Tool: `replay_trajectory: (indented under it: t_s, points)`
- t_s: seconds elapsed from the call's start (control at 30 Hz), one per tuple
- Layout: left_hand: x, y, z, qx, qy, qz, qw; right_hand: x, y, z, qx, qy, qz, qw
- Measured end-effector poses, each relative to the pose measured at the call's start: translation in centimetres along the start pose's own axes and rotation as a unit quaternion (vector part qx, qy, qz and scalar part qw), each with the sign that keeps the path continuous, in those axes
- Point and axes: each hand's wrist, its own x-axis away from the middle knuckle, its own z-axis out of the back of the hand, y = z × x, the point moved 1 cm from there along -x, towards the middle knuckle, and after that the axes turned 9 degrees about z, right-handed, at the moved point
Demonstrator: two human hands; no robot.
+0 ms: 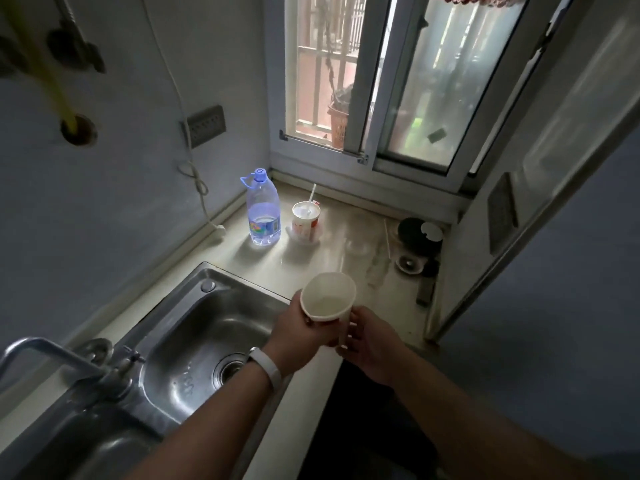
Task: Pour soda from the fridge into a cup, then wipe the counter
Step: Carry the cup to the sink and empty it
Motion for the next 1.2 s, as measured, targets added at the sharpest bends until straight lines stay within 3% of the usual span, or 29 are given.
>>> replay_trajectory:
  t_s: [0.63,1.2]
  points:
    - [-19.0,3.0,3.7,-0.081,0.168,0.055,0.981,-23.2,-7.1,-4.1,0.077,-0.073,-0.062,0.992]
    - [-27.9,-1.1,5.4,-0.179,0.192,0.118,0.958,-33.4,-5.5,-4.3,0.066,-0.074,-0.112,0.989]
